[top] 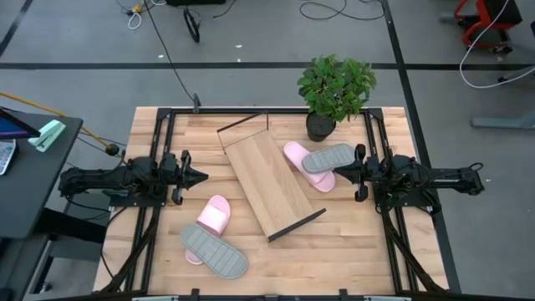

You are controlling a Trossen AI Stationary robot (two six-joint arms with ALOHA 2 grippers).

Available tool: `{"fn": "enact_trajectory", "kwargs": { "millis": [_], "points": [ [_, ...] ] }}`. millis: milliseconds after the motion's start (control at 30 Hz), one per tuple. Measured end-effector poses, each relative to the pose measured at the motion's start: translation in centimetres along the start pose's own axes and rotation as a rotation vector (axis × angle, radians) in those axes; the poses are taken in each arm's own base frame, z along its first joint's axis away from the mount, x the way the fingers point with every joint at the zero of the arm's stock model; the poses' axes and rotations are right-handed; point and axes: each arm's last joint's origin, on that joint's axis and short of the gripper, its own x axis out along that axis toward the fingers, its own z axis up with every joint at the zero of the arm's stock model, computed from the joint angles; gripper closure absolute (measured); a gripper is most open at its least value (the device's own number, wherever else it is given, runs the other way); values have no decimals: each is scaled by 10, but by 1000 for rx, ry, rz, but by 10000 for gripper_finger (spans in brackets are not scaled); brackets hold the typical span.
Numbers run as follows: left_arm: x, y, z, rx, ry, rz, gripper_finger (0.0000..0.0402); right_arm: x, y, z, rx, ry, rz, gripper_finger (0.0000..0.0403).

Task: Pick and place slides into the shelf

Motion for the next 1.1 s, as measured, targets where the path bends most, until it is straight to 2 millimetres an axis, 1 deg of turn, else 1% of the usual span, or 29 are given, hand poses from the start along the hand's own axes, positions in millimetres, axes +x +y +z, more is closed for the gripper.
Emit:
{"fn": "enact_trajectory", "kwargs": {
  "millis": [200,500,867,1100],
  "points": [
    [0,0,0,1,0,0,365,0,0,0,0,0,0,389],
    [0,0,0,0,0,0,378,0,0,0,0,0,0,389],
    [0,0,0,0,0,0,363,0,0,0,0,0,0,389],
    [0,0,0,1,0,0,370,0,0,0,0,0,0,389]
  ]
}}
